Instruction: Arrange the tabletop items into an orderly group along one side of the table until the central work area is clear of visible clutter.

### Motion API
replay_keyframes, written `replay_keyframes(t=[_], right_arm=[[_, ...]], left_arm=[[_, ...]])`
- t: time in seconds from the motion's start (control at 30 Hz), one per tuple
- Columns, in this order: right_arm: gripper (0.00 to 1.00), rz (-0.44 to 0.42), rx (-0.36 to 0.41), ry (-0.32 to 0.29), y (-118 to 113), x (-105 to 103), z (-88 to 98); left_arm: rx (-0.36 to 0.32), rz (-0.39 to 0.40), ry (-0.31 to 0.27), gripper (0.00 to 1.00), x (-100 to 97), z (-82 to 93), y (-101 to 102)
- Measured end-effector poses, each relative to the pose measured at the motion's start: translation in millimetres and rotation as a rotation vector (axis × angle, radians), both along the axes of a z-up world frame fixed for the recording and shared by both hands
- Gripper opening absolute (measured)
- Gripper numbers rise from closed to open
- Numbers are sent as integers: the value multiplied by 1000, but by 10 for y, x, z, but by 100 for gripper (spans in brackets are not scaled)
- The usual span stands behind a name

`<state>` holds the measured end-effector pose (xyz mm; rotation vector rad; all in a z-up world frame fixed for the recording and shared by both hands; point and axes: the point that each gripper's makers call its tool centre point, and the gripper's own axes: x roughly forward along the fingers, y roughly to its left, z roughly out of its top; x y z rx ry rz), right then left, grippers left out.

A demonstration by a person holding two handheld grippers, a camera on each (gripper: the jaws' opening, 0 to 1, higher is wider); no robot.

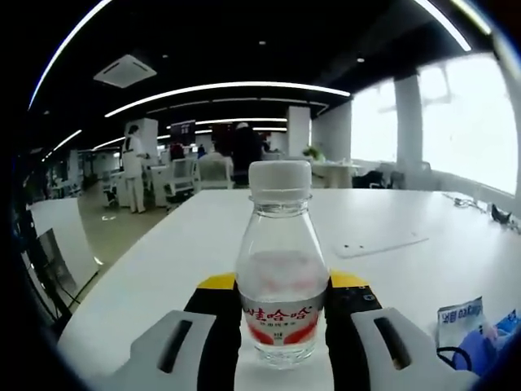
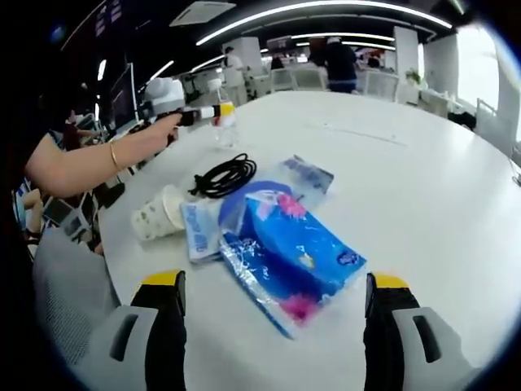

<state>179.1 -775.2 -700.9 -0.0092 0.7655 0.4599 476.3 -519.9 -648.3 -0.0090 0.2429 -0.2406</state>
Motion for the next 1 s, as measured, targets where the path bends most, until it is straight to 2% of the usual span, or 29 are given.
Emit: replay_keyframes(t=[0.17, 0.47, 0.57, 0.73, 1.0], right_arm=[[89, -7, 35, 1, 55, 18, 16], [89, -9, 22, -5, 40, 16, 12], [89, -18, 24, -6, 17, 10, 9], [89, -22, 21, -1, -3, 15, -12], [89, -5, 34, -9, 84, 54, 9]], left_arm=[[23, 4, -13, 38, -47, -23, 7], [31, 19, -33, 40, -55, -10, 6], [-7, 35, -29, 48, -50, -2, 31], [11, 30, -45, 58, -61, 44, 46], [-3, -11, -31, 89, -140, 125, -12]])
